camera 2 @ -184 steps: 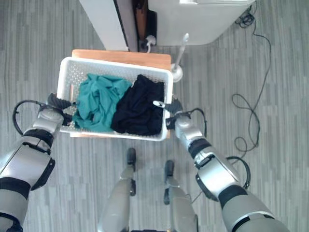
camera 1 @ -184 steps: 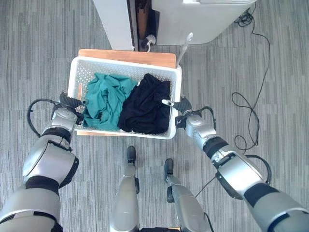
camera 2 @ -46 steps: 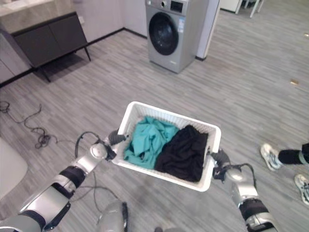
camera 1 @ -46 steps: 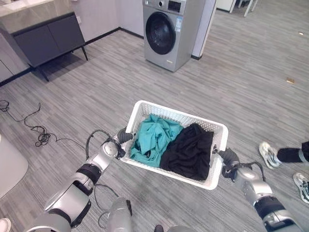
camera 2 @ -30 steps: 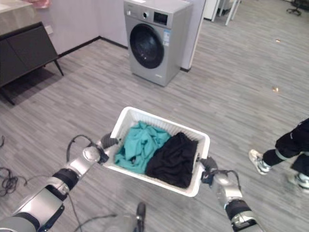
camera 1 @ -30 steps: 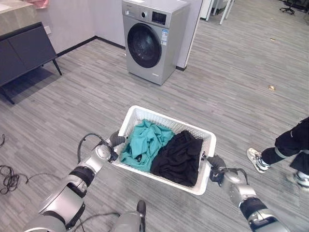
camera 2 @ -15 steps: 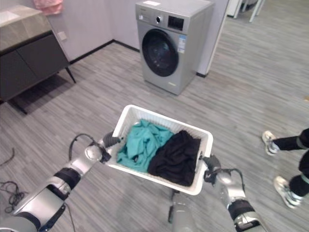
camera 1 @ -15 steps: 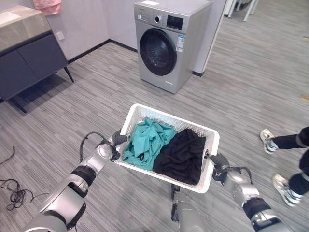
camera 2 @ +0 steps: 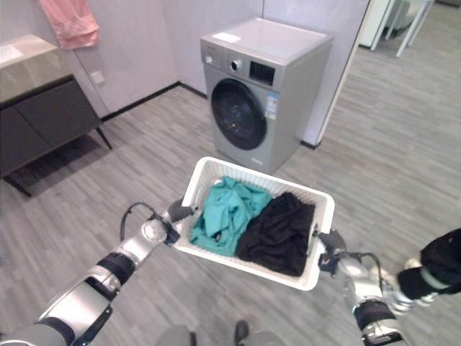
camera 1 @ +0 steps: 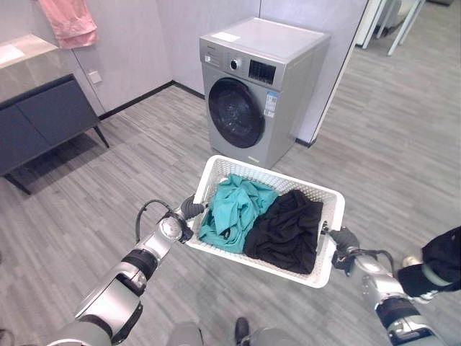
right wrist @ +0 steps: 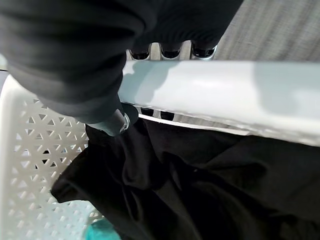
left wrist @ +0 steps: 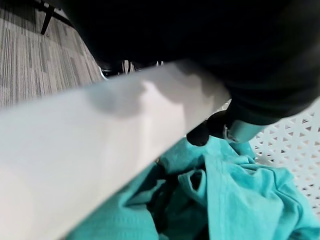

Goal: Grab the laundry basket,head to the washer,open it,put in the laundry and shut it.

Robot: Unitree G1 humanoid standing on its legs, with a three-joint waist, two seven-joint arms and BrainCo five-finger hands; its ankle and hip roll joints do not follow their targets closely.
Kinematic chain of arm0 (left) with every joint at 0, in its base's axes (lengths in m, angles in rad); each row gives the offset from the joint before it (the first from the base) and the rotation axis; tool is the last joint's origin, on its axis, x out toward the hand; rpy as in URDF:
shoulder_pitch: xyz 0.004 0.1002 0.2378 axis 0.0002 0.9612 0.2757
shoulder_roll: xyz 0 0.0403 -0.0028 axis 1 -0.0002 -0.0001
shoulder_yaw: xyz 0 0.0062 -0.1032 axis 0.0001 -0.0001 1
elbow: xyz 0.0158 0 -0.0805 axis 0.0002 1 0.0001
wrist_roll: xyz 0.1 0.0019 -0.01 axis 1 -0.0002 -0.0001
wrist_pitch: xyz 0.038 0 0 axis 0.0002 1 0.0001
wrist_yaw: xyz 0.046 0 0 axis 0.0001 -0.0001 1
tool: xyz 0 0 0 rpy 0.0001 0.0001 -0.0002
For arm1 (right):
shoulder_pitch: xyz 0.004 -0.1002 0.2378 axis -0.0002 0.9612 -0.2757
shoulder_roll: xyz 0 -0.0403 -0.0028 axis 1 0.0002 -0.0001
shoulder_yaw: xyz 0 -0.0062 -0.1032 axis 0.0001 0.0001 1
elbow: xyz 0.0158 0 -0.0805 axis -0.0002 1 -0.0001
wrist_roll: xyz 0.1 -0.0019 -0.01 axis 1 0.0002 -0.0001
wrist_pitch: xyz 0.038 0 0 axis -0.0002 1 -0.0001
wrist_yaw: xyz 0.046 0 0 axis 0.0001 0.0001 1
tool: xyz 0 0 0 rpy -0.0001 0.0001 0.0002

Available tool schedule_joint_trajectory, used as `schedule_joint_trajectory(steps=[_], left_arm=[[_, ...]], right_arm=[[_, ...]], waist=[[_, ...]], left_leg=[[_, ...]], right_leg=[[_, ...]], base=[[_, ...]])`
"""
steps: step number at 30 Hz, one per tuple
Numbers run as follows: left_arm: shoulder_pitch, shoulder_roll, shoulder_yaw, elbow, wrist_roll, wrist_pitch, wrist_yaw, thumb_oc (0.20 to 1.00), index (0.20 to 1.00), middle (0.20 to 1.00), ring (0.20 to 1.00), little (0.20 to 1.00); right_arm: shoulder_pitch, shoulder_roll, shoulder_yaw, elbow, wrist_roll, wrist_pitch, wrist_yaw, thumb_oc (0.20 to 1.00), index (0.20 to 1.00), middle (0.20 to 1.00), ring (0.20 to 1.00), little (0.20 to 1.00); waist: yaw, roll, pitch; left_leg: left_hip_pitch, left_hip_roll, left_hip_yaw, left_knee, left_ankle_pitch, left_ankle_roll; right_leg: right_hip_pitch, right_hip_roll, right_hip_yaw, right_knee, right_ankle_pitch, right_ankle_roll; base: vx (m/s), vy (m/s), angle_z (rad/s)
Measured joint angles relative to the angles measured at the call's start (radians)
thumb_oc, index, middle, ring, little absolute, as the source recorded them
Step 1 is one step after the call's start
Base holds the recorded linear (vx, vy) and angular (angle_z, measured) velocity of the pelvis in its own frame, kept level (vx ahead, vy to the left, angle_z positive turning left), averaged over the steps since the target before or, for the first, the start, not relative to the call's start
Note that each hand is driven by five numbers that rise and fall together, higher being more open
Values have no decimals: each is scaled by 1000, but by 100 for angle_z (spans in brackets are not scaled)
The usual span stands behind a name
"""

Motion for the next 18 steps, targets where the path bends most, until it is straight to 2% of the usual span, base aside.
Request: schedule_joint_trajectory(steps=[1,3,4,5,6,7,8,9,10,11,12,13,14,18], left_arm=[[3,10,5,-6,0,0,1,200,200,200,200,200],[8,11,8,-5,-1,-3,2,200,200,200,200,200],[10,11,8,-2,-2,-3,2,200,200,200,200,200],[15,9,0,4,-8,-4,1,200,200,200,200,200],[20,8,-2,4,-8,-4,-1,200,200,200,200,200],[23,7,-3,4,-8,-4,-1,200,200,200,200,200],[31,4,-10,5,-9,-4,0,200,200,200,200,200],[32,5,-19,5,-9,-6,-1,200,200,200,200,200],[35,1,-19,8,-9,-8,5,200,200,200,200,200],[40,0,-18,5,-9,-9,4,200,200,200,200,200],[44,-6,-19,5,-9,-9,1,200,200,200,200,200],[43,-5,-17,4,-9,-9,1,200,200,200,200,200],[40,-3,-15,3,-9,-10,3,200,200,200,200,200],[70,5,-15,-13,-9,-10,2,200,200,200,200,200]], right_arm=[[5,14,1,-9,-1,0,-3,200,200,200,200,200],[7,18,2,-8,-2,0,-7,200,200,200,200,200],[6,19,2,-6,-3,0,-7,200,200,200,200,200],[5,20,4,6,-5,0,-7,200,200,200,200,200],[5,21,7,13,-5,0,-7,200,200,200,200,200],[4,21,11,17,-5,0,-7,200,200,200,200,200],[8,17,16,22,-6,0,-7,200,200,200,200,200],[9,15,18,26,-6,-2,-7,200,200,200,200,200],[21,26,16,33,-6,-3,-7,200,200,200,200,200],[22,24,10,32,-6,-3,-6,200,200,200,200,200],[24,18,5,29,-6,-9,-5,200,200,200,200,200],[24,21,1,28,-6,-9,-5,200,200,200,200,200],[27,26,0,25,-6,-9,-5,200,200,200,200,200],[35,32,-1,23,-6,-9,-5,200,200,200,200,200]], waist=[[6,-5,5],[9,2,2],[8,3,3],[20,4,3],[29,6,2],[29,10,0],[29,46,-16],[23,77,-18],[3,70,-18],[7,79,-15],[5,103,-17],[9,107,-17],[4,106,-17],[31,112,-19]], left_leg=[[24,-8,16,-252,24,-22],[68,-25,-16,-524,50,-42],[85,-33,-39,-619,64,-32],[90,-70,-64,-631,104,-2],[112,-95,-59,-633,124,31],[128,-105,-52,-626,136,53],[165,-113,-34,-616,185,110],[201,-90,-30,-637,172,125],[256,-99,-52,-702,171,117],[284,-99,-47,-733,172,118],[304,-102,-37,-758,174,114],[310,-109,-34,-764,174,114],[321,-128,-40,-774,172,116],[355,-133,-40,-774,146,101]], right_leg=[[52,3,4,-33,-7,14],[87,12,6,-49,-21,40],[105,13,8,-55,-25,47],[137,16,32,-59,-34,63],[169,15,41,-72,-45,80],[189,15,42,-82,-55,95],[209,43,53,-72,-76,123],[204,76,50,-20,-104,152],[164,41,52,85,-190,160],[148,22,49,116,-217,144],[122,-12,56,77,-215,152],[102,-34,56,49,-200,161],[71,-83,54,1,-130,166],[139,-92,54,-83,-75,159]], base=[[238,142,-36],[185,111,-31],[157,111,-47],[281,207,-63],[222,170,-68],[233,200,-66],[109,105,-48],[154,156,-17],[120,131,-6],[120,131,-1],[114,121,-21],[77,92,2],[101,125,22],[60,84,5]])
